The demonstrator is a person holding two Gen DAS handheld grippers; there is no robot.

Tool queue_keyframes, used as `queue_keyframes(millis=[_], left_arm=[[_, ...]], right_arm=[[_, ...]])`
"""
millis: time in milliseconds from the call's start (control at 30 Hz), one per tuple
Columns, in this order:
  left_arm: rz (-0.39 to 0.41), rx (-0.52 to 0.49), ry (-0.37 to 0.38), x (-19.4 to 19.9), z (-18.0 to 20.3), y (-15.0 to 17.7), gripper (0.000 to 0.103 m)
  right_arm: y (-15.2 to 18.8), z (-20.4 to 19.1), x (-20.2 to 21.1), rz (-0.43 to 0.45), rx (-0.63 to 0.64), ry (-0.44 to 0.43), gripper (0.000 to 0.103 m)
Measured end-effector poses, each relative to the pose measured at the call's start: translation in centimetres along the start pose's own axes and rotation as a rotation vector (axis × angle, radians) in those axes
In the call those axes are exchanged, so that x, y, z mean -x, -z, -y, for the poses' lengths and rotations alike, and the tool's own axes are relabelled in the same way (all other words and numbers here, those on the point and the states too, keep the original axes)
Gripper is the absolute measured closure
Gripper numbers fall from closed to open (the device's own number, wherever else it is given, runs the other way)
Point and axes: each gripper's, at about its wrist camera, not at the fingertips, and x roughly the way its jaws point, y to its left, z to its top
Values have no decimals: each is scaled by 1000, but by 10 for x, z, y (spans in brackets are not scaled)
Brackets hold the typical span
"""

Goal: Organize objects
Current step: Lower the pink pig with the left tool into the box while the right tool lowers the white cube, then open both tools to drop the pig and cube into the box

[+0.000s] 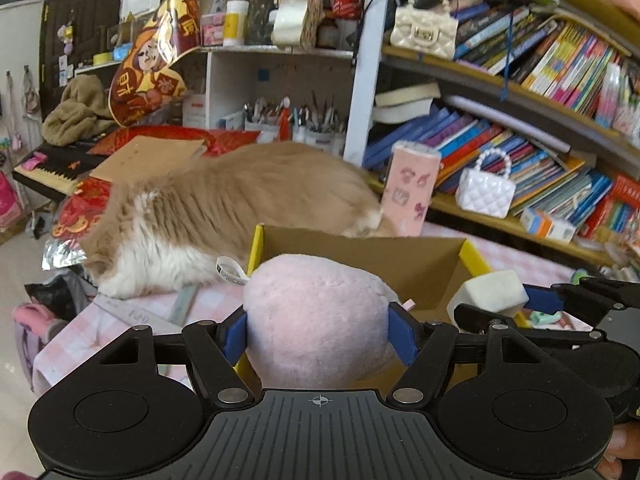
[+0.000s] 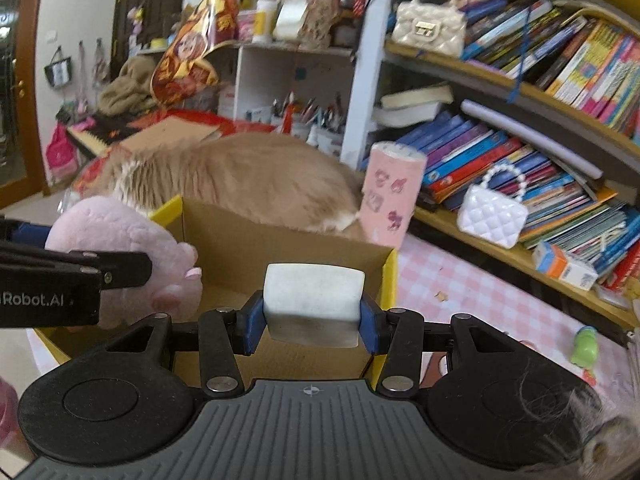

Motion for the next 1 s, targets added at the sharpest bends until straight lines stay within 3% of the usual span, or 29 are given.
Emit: queue_keyframes(millis=[333,633,867,1000], left_arm=[[-57,-33,-26,-30,7,0,31],[-95,-66,-37,-44,10,7,28],[-62,-98,-41,-41,13,7,25],[-30,-101,-26,-32,13,4,22]], right_arm=[[10,-6,-28,-78,123,-50,59],[14,-5,-43,-144,133,-82,59],[18,-6,-49,-176,137,-74,59],[16,-9,-43,-161,140,-61,53]])
